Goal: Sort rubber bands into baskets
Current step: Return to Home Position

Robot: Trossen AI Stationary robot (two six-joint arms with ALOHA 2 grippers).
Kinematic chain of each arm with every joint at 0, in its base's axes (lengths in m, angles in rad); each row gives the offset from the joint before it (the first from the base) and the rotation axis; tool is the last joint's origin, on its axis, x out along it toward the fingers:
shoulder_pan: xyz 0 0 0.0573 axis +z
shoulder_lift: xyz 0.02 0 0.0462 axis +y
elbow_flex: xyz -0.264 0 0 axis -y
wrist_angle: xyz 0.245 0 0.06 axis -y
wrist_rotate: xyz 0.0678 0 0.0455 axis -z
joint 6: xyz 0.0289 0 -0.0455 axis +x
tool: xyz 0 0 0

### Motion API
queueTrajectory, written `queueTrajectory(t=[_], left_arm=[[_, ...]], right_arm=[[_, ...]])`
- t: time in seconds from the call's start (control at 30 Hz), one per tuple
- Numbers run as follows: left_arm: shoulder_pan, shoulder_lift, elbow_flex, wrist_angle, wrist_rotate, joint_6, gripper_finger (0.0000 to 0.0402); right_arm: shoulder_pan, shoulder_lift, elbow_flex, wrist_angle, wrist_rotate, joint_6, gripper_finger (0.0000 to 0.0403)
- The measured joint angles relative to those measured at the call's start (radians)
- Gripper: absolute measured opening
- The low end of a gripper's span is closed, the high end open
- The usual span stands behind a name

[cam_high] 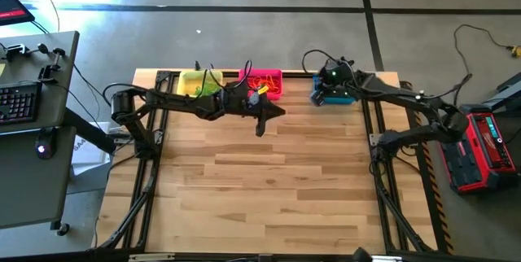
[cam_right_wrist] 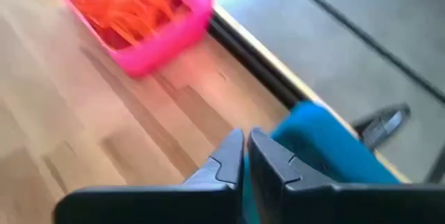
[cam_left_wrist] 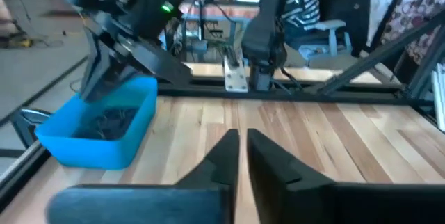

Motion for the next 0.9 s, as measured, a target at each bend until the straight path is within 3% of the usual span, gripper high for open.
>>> queueTrajectory(t=[0.1,0.37,0.6,0.9], left_arm=[[0.001,0.000,0.000,0.031,-0.039,-0.009,0.0003],[0.001,0.000,0.000,0.073,-0.086,-0.009,0.0009],[0.003,0.000,0.000,0.134,-0.086,-0.017,0.0009],[0.005,0.000,0.000,0.159,-0.116,-0.017,0.0010]], right_arm=[[0.065,-0.019,-0.043,0.120,0.001,-0.017,0.0002],[0.194,-0.061,-0.269,0.474,-0.037,-0.021,0.0000],[0.329,-0.154,-0.373,0.549,-0.035,-0.001,0.0000],[0.472,-0.405,-0.506,0.550,-0.043,0.003,0.0000]])
